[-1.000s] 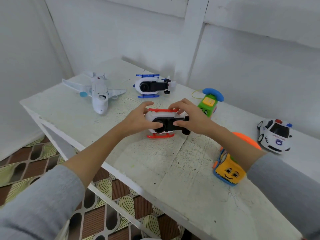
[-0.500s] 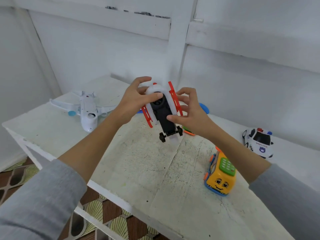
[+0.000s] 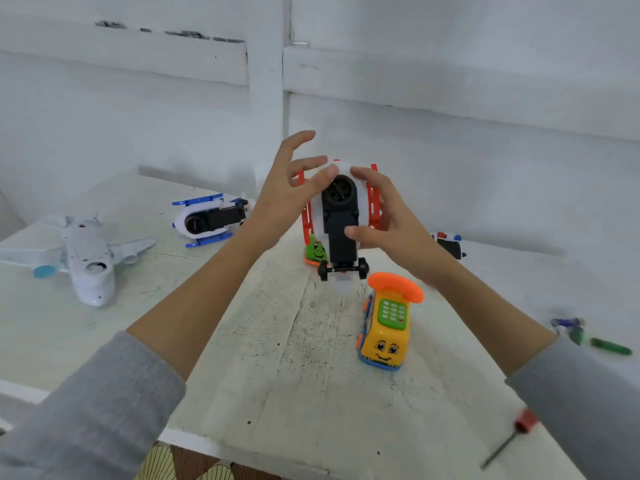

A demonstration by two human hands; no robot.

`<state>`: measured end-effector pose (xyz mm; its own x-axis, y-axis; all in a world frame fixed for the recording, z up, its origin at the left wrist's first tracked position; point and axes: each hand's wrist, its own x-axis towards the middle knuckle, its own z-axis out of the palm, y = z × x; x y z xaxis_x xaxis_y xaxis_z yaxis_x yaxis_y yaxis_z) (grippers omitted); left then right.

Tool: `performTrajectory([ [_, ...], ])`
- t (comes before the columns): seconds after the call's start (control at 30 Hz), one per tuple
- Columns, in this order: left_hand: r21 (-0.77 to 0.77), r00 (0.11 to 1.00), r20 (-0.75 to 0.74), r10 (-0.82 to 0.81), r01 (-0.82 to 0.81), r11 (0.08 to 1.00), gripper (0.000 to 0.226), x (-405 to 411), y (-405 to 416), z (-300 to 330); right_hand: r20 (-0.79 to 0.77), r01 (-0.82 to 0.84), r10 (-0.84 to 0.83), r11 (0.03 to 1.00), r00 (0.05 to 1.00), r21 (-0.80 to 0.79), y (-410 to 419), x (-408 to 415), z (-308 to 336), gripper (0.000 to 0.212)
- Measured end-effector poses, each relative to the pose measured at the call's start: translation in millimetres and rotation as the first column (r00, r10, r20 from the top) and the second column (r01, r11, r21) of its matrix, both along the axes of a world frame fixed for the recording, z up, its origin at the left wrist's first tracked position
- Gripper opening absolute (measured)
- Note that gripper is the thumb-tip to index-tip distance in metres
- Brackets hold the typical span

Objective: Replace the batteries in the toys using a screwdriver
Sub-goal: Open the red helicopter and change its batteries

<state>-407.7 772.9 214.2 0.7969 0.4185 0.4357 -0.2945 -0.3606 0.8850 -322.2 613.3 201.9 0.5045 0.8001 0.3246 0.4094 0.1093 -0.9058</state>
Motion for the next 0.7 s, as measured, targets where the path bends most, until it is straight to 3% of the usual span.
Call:
performTrajectory([
  [0.13,0.044,0.987,0.036,-0.156,0.155,0.987,0.046,16,-40,-6,-0.078,0.122,-0.118,0.991,0.99,0.053,-42,15,5,0.065],
  [0.37,0.159,0.949,-0.057,-0.311,0.316,0.935,0.081,39,-106,-11,-0.27,0.218,-0.163,0.958,0.949,0.188,-115,33,25,0.062],
  [0.5,0.184,0.925,-0.075,-0.373,0.38,0.906,0.094,48,-144,-6,-0.236,0.249,-0.205,0.952,0.95,0.176,-148,38,31,0.064],
  [0.7,0.157,0.9,-0.049,-0.434,0.436,0.886,0.094,61,-196,-7,-0.174,0.305,-0.278,0.941,0.945,0.148,-191,45,33,0.068],
])
